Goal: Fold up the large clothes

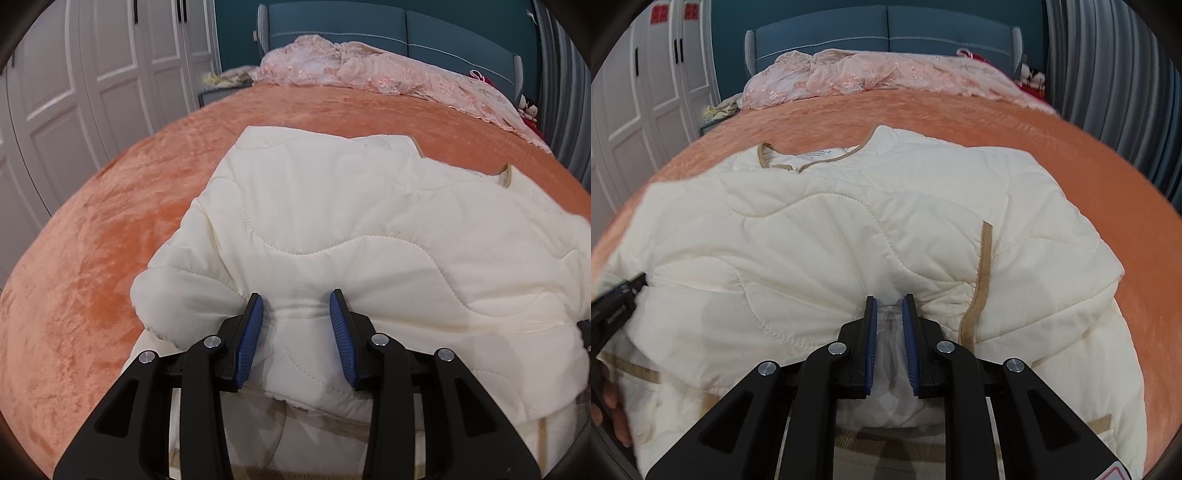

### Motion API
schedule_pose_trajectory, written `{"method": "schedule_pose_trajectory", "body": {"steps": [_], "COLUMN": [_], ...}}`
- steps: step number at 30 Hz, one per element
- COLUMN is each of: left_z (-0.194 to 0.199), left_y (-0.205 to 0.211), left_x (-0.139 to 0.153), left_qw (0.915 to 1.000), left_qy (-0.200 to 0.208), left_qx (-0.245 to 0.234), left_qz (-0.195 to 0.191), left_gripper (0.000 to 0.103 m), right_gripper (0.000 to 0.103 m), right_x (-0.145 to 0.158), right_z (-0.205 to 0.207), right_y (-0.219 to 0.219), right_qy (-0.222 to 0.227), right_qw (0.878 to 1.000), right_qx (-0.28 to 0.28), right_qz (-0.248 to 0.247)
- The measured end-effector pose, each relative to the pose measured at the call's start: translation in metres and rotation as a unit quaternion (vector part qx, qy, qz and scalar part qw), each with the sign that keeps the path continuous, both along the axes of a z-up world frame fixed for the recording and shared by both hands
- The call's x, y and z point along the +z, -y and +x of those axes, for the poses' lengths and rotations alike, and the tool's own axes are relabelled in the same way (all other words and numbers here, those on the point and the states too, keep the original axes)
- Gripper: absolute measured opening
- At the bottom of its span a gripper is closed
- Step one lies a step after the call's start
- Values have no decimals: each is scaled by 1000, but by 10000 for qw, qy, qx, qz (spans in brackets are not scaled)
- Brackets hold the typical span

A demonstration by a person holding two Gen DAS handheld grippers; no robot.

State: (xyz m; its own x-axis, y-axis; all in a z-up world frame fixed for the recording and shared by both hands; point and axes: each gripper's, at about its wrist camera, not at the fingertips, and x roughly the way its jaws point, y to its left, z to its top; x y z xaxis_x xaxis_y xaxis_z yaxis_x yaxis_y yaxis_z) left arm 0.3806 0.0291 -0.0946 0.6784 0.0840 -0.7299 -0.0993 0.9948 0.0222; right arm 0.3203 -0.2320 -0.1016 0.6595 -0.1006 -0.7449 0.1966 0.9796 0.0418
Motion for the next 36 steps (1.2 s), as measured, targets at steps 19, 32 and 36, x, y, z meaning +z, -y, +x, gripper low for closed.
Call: {"method": "schedule_pose_trajectory", "body": {"steps": [19,32,36], "left_z": [-185,-237,-284], "left_y": [-156,-140,-146], "left_x": [17,88,114], "left_qw": [9621,9748,9785], "left_qy": [-1316,-937,-940], "left_qx": [572,-126,-449], "left_qz": [-2320,-2021,-1782], "left_gripper": [78,7,7], "right_gripper": [85,5,5], "right_x": [9,62,92], "right_z": [-303,-300,-348], "right_y": [151,108,96], "right_qy": [-189,-1,-153], "right_qw": [9446,9570,9711], "right_qx": [-1688,-939,-398], "right_qz": [2809,2745,2349]}}
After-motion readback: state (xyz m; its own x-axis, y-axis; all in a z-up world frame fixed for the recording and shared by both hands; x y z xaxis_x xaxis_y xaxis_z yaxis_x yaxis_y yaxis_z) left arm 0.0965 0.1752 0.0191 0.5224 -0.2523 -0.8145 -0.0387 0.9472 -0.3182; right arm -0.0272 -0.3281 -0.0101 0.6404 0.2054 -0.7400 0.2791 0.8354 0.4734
